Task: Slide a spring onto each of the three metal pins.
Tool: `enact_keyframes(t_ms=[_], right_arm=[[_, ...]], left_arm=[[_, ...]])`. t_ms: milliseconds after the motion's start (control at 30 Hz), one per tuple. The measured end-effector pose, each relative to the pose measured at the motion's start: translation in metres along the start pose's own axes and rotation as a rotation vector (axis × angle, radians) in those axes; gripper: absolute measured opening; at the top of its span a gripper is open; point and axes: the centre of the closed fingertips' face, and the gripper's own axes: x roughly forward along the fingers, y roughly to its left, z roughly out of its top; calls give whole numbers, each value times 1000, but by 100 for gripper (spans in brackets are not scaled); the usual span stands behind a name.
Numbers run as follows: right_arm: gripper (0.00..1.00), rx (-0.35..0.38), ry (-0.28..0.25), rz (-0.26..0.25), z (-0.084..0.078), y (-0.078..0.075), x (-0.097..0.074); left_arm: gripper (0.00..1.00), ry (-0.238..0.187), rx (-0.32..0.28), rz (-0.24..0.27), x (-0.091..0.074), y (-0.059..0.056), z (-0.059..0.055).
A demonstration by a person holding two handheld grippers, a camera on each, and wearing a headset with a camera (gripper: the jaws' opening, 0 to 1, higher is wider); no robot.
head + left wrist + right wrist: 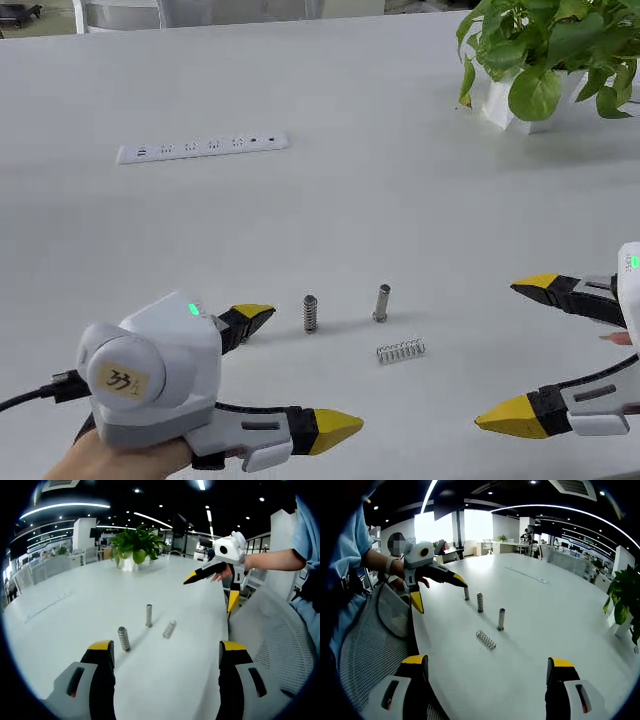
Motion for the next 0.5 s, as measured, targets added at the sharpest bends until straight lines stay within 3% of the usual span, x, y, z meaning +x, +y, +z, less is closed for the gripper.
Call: enact_keyframes(t_ms=[300,500], right_arm=[[97,23,-24,-13,-1,8,-7],[96,42,-25,-16,-6,12,-10]], left_arm=[[67,7,43,-34,35,-2,0],[47,35,94,-24,61,-2,-12]])
